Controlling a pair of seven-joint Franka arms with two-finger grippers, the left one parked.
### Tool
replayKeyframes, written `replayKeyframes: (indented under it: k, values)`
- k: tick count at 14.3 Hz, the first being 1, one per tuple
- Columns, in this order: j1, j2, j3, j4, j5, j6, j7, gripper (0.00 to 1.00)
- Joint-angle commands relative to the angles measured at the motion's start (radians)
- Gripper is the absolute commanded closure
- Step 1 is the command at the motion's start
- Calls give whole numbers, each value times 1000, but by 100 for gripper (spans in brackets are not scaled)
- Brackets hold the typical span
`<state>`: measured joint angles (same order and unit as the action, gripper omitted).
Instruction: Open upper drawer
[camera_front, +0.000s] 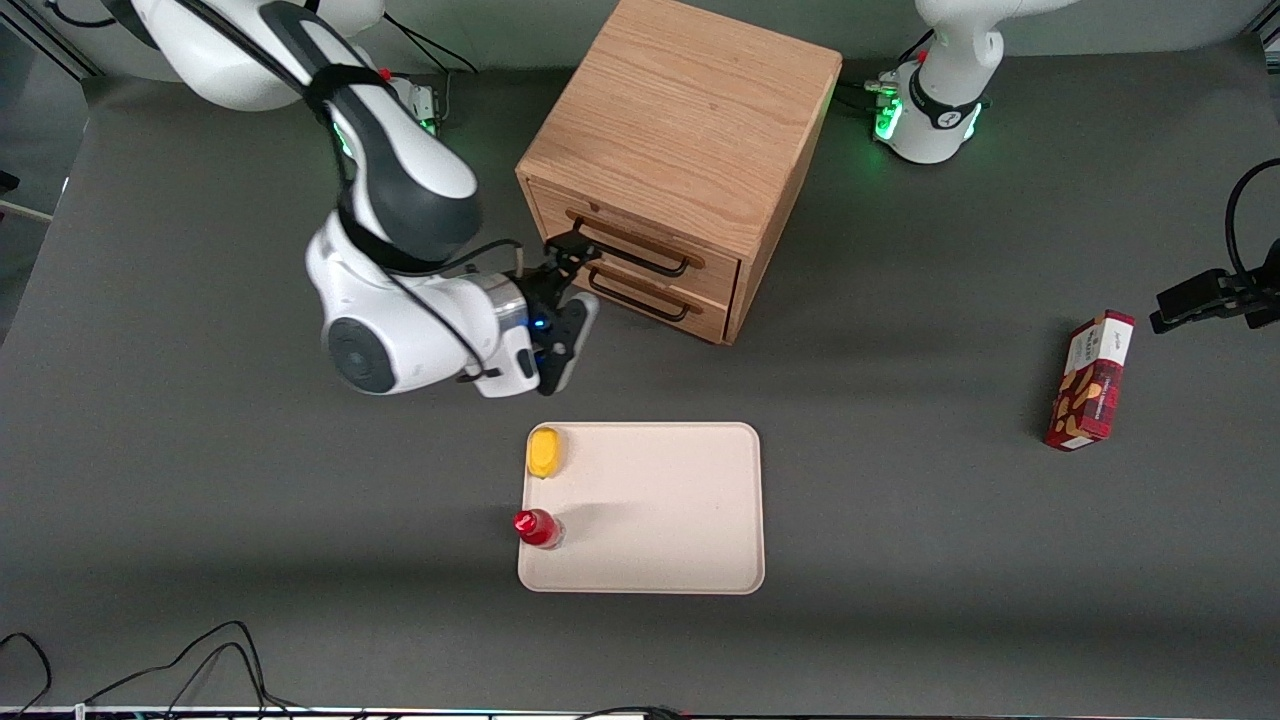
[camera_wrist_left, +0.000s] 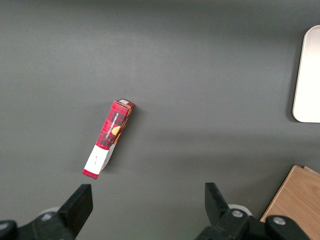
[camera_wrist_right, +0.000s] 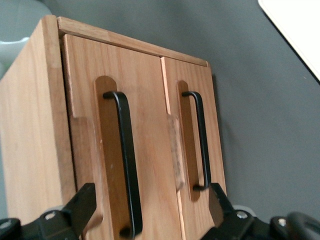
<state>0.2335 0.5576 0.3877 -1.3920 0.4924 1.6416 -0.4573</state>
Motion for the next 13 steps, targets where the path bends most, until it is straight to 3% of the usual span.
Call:
replayKeyframes:
  k: [1,5,13]
  values:
    - [4,2,39,-45,-34,85,-6,0]
    - [3,7,66,-100,-90,142,-6,0]
    - [1,39,82,-136,-94,207,-6,0]
